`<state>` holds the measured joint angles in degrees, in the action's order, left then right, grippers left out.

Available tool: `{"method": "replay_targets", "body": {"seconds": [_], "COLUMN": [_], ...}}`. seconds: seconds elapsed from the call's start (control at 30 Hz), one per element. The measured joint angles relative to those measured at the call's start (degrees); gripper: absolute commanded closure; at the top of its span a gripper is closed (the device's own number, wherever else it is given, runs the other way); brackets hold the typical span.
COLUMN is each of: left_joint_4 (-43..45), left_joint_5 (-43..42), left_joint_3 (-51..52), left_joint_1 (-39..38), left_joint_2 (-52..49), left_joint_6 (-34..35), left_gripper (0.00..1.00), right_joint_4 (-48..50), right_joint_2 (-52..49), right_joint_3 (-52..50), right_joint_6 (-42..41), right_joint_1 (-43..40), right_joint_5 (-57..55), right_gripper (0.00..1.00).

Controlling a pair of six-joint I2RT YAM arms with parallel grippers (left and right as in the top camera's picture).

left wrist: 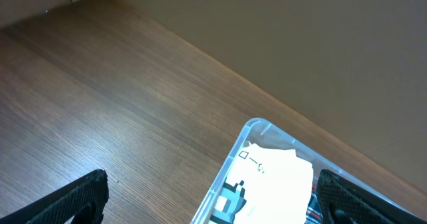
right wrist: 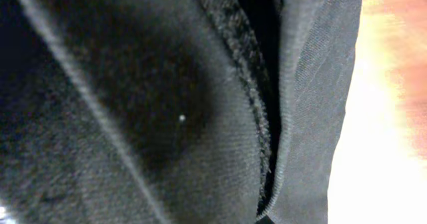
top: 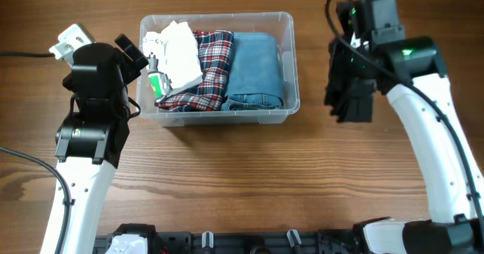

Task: Pack container
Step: 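Lift the black garment with the right gripper and carry it over the box, then lower the black garment into the box's right side and release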

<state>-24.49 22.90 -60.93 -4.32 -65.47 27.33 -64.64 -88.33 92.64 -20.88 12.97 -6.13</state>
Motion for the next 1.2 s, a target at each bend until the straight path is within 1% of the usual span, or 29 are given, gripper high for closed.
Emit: {"method": "replay_targets", "body": {"seconds": [0.1, 0.23, 0.43, 0.57, 0.7, 1.0, 1.2], "left_joint_4": [0.0, 0.0, 0.0, 0.0, 0.0, 0.0, 0.0], "left_joint_5": [0.0, 0.0, 0.0, 0.0, 0.0, 0.0, 0.0], "left_joint_3": [0.0, 0.0, 0.0, 0.0, 0.0, 0.0, 0.0], "left_joint_1": [0.0, 0.0, 0.0, 0.0, 0.0, 0.0, 0.0], "left_joint_2": [0.0, 0.0, 0.0, 0.0, 0.0, 0.0, 0.0], "left_joint_6": [0.0, 0.0, 0.0, 0.0, 0.0, 0.0, 0.0], "left_gripper": [0.0, 0.0, 0.0, 0.0, 0.0, 0.0, 0.0], "right_joint_4": [0.5, 2.6, 9.2, 13.0, 16.2, 18.4, 19.6], "right_joint_2": [0.0, 0.0, -0.3, -0.5, -2.3, -13.0, -18.5], "right_joint_3": [2.3, 2.4, 2.4, 2.4, 2.5, 2.5, 3.0], "right_joint_6": [-2.5, -6.3, -10.6, -12.3, -12.5, -12.1, -12.1], "right_joint_1": [2.5, 7.5, 16.2, 19.6, 21.4, 21.8, 21.8], "right_joint_5": [1.9, 2.8, 3.6, 3.5, 3.5, -0.2, -1.0], "right_gripper": [0.96, 0.96, 0.95, 0.96, 0.96, 0.96, 0.96]}}
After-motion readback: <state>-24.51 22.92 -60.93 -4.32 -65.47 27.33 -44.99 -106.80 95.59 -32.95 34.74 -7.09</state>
